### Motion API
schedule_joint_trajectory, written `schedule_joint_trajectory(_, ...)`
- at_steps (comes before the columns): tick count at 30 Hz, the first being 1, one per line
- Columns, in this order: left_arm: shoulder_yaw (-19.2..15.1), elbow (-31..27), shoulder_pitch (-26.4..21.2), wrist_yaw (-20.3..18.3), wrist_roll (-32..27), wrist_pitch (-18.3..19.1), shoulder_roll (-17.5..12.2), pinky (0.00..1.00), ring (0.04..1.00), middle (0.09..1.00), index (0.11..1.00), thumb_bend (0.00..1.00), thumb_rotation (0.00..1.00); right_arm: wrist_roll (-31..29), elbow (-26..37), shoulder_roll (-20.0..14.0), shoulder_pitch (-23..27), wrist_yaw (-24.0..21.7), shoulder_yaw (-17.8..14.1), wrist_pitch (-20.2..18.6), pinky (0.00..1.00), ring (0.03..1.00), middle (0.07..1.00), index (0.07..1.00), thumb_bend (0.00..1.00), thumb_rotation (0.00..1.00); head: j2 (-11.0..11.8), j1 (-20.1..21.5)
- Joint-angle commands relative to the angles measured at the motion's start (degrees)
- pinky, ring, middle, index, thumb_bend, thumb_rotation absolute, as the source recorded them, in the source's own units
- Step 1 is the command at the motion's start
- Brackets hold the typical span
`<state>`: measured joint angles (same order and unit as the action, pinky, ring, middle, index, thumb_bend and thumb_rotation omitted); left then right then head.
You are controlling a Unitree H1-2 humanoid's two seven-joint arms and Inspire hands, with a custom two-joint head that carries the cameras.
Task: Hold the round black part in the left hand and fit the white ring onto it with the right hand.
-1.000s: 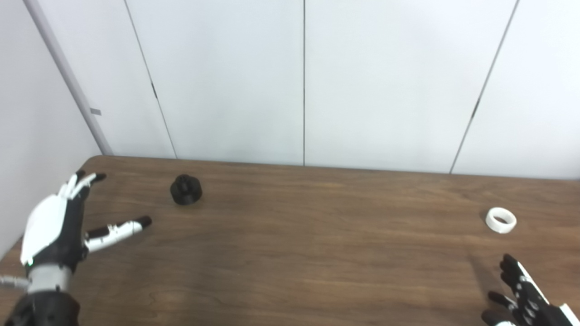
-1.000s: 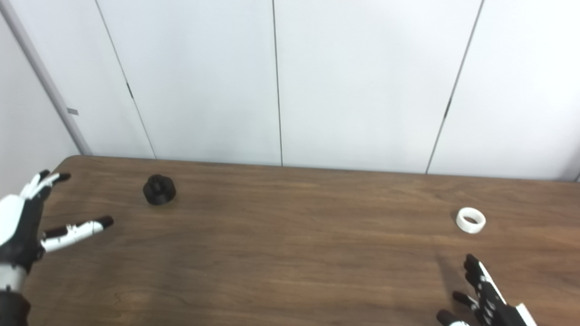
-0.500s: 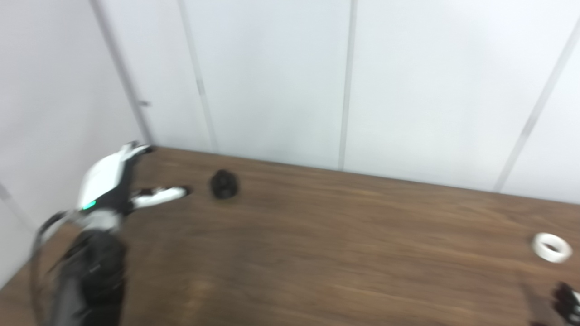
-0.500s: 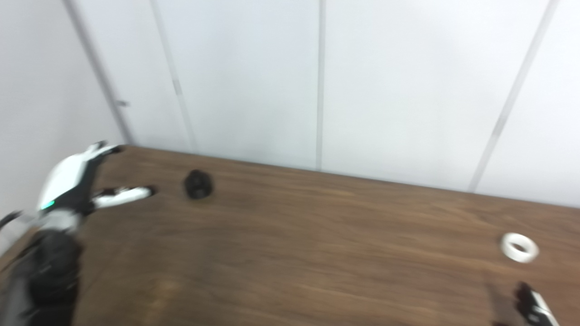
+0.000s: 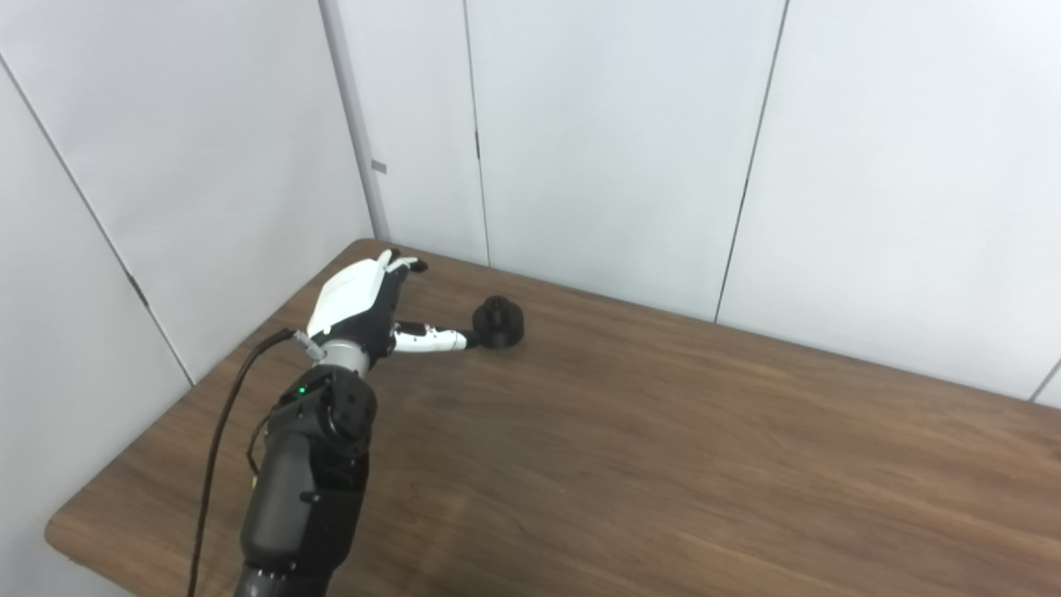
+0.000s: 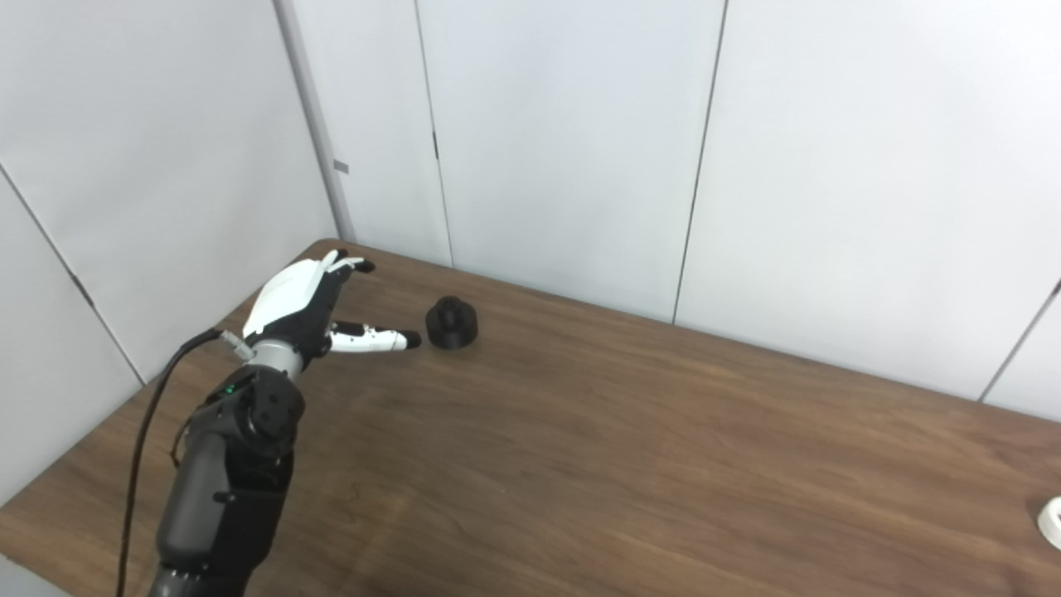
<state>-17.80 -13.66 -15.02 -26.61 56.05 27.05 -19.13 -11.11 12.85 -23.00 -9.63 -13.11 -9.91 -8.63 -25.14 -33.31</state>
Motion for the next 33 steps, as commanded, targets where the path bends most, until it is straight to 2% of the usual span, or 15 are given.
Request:
schedule_joint_trajectory(1, -0.1, 0.6, -2.9, 0.2, 1.3, -0.1, -1.0, 1.00, 1.000, 1.000, 0.879, 1.00, 0.44, 0.9, -1.2, -1.5, -0.7, 0.2, -0.9, -0.5, 1.00, 1.000, 1.000, 1.000, 0.65, 0.45, 0.0, -0.1)
schedule_joint_trajectory(7, 1.4, 5.1, -3.8, 0.7, 1.8, -0.1, -1.6, 1.00, 1.000, 1.000, 0.889, 1.00, 0.42, 0.5, -0.9, -1.3, -0.9, 0.2, -1.0, -0.7, 0.99, 1.000, 1.000, 1.000, 0.64, 0.43, 0.0, 0.0)
schedule_joint_trajectory(18, 6.5, 16.3, -7.7, 3.7, -0.6, -0.2, -5.8, 1.00, 1.000, 1.000, 0.904, 1.00, 0.43, 0.9, 0.0, -1.4, -1.5, 0.5, -1.0, -0.7, 1.00, 1.000, 1.000, 1.000, 0.66, 0.45, -0.2, 0.7)
schedule_joint_trajectory(33, 8.7, 26.3, -12.1, 6.3, -2.0, -0.1, -7.0, 1.00, 1.000, 1.000, 0.959, 1.00, 0.40, 0.2, 0.1, -1.5, -2.1, 0.2, -1.3, -0.7, 1.00, 1.000, 1.000, 1.000, 0.66, 0.43, -0.3, 1.6)
